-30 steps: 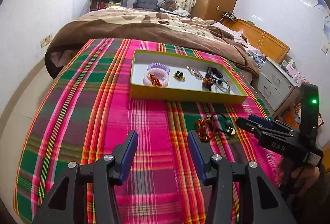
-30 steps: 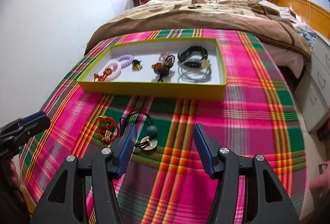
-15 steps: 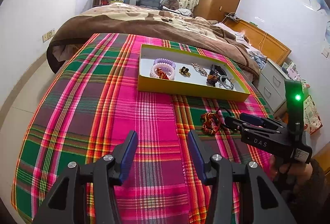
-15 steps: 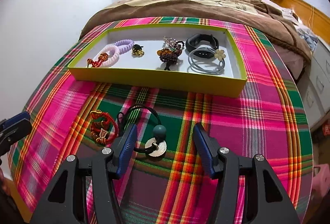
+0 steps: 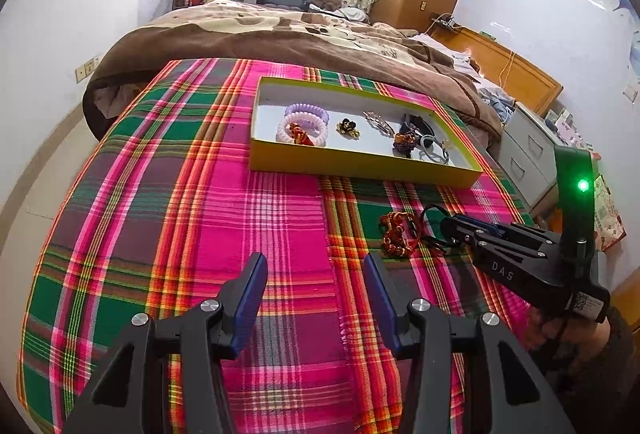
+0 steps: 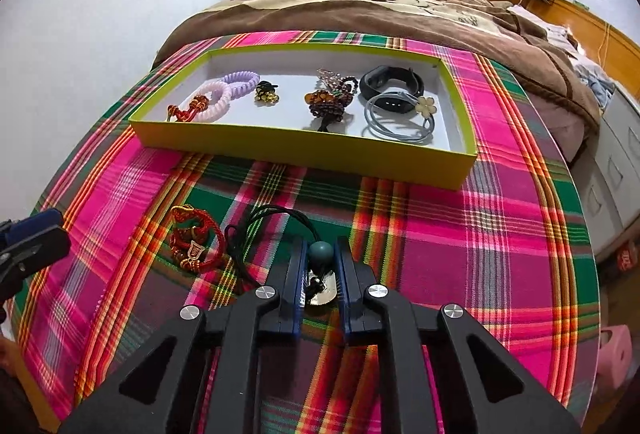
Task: Organize jewelry
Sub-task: 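Grasp the red-gold beaded bracelet with the left tool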
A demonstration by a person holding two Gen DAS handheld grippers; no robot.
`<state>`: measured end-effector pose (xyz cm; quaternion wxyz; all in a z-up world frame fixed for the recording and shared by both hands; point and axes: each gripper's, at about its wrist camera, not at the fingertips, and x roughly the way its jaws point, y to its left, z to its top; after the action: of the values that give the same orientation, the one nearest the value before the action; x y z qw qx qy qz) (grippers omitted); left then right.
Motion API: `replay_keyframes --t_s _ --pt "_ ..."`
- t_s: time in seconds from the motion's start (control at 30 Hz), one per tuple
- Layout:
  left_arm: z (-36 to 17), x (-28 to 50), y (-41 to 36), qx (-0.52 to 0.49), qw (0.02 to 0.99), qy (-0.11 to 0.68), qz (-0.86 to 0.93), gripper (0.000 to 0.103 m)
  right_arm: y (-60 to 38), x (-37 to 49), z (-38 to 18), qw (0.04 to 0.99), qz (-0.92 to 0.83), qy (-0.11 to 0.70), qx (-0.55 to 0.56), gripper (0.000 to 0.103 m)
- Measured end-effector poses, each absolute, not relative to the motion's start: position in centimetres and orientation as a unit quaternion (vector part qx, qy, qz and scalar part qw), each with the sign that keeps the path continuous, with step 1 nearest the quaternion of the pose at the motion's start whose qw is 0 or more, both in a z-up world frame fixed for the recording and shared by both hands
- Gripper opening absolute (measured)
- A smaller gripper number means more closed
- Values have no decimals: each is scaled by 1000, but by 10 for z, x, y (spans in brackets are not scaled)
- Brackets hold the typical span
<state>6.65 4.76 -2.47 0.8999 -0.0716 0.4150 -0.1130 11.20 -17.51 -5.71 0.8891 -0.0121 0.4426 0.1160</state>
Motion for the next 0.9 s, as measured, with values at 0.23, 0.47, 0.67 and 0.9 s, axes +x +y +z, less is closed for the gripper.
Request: replay_keyframes --t_s 0.23,0.47,0.67,0.9 --pt "-28 72 34 -73 896 420 -127 50 -195 109 -50 898 105 428 12 14" --pt "-35 85 11 -61 888 432 -147 50 -215 102 -40 904 98 416 30 14" --pt "-40 97 -13 -51 884 437 -156 50 -230 95 -33 908 93 405 42 14" --pt "-50 113 -31 -31 880 450 -149 50 -241 91 -31 910 93 401 52 14"
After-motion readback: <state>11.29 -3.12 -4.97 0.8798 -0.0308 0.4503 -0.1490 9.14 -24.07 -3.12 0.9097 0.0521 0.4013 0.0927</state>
